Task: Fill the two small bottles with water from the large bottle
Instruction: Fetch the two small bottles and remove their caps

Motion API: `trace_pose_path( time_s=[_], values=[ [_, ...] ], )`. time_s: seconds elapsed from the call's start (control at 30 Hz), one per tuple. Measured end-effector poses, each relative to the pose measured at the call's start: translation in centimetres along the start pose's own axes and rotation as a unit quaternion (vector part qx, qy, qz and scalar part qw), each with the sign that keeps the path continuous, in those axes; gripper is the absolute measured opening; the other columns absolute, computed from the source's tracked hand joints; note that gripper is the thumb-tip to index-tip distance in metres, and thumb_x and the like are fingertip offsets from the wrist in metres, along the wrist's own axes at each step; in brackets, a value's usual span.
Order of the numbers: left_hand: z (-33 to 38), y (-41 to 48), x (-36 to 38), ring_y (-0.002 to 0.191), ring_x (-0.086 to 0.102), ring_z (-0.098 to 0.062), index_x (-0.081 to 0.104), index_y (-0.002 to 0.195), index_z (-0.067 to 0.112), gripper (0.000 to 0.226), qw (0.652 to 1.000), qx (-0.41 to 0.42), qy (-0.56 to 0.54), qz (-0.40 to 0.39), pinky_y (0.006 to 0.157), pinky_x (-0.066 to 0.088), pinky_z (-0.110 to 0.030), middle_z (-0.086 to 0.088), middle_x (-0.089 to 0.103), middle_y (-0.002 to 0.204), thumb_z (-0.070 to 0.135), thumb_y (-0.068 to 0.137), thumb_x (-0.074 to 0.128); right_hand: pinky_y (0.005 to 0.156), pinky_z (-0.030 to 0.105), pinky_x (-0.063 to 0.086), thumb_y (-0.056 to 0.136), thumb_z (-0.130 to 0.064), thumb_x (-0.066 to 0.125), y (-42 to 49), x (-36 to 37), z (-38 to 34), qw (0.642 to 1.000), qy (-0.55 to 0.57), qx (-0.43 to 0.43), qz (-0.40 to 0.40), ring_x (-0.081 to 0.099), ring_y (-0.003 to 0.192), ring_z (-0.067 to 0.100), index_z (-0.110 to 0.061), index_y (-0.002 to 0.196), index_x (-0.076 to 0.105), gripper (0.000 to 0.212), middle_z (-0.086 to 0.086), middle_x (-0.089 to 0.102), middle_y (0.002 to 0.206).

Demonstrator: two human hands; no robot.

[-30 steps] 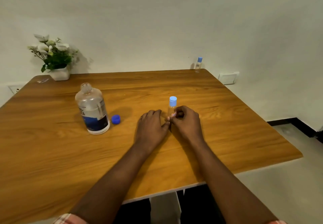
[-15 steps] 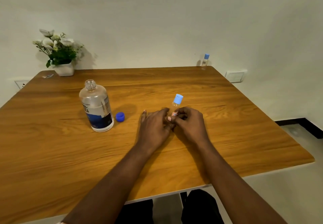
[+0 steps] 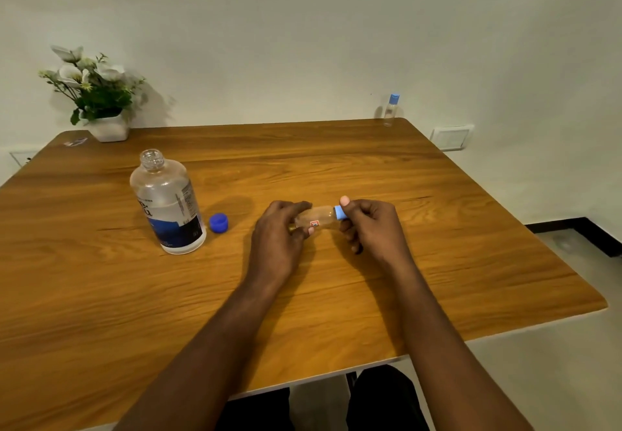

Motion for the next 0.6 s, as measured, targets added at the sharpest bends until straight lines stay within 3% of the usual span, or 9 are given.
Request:
trace_pose_path(
  time_s=[0.17,0.3,0.37,0.5,0.6],
  values=[
    [0.1,0.1,-0.5,0.093,0.066,-0.017,0.070,0.110,0.011,0.038,1.000,-0.006,-0.007,-0.016,0.086,0.051,-0.031,-0.003,0.072,0.100,0.009,0.073,0.080,0.050,0.028,0.057,0.095,-0.021,0.060,0.2,-0.4,0.5,0.998,0.046,0.006,-0.044,0.057,0.054,0.012,-0.002,0.087,0.070,0.023,0.009,0.059,0.066],
    [0.1,0.0,-1.0,0.095,0.066,-0.020,0.068,0.118,0.011,0.037,0.998,0.009,0.028,-0.051,0.085,0.051,-0.034,-0.008,0.073,0.105,0.014,0.082,0.075,0.059,0.023,0.058,0.095,-0.007,0.058,0.3,-0.6,0.6,0.996,0.030,-0.020,-0.076,0.061,0.058,0.004,-0.002,0.101,0.068,0.014,0.004,0.064,0.074],
    [0.2,0.0,-0.9,0.099,0.065,-0.021,0.066,0.121,0.010,0.037,0.997,0.008,0.038,-0.064,0.087,0.051,-0.037,-0.009,0.071,0.110,0.015,0.085,0.072,0.063,0.020,0.055,0.092,-0.004,0.061,0.4,-1.0,0.4,0.996,0.005,-0.036,-0.076,0.061,0.062,0.001,-0.006,0.110,0.068,0.019,0.004,0.069,0.085],
    [0.3,0.0,-0.9,0.102,0.062,-0.022,0.065,0.122,0.010,0.038,0.998,0.007,0.025,-0.055,0.090,0.048,-0.038,-0.009,0.068,0.113,0.011,0.085,0.071,0.054,0.022,0.049,0.087,-0.019,0.070,0.4,-1.3,0.0,0.999,0.015,-0.024,-0.046,0.059,0.057,0.000,-0.018,0.119,0.063,0.033,-0.002,0.069,0.082],
    [0.2,-0.1,-1.1,0.101,0.061,-0.019,0.065,0.122,0.010,0.037,0.999,0.013,0.021,-0.042,0.089,0.048,-0.033,-0.007,0.067,0.111,0.008,0.085,0.070,0.041,0.025,0.039,0.094,-0.040,0.058,0.5,-1.7,0.0,0.999,0.019,0.009,0.026,0.052,0.048,0.010,-0.009,0.098,0.069,0.032,0.001,0.063,0.064]
  ],
)
Point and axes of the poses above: each hand's wrist, its own y-axis towards the middle knuckle, its own x-axis out of the palm, z = x × y, the point moved 2 cm from there along y, towards the middle knuckle
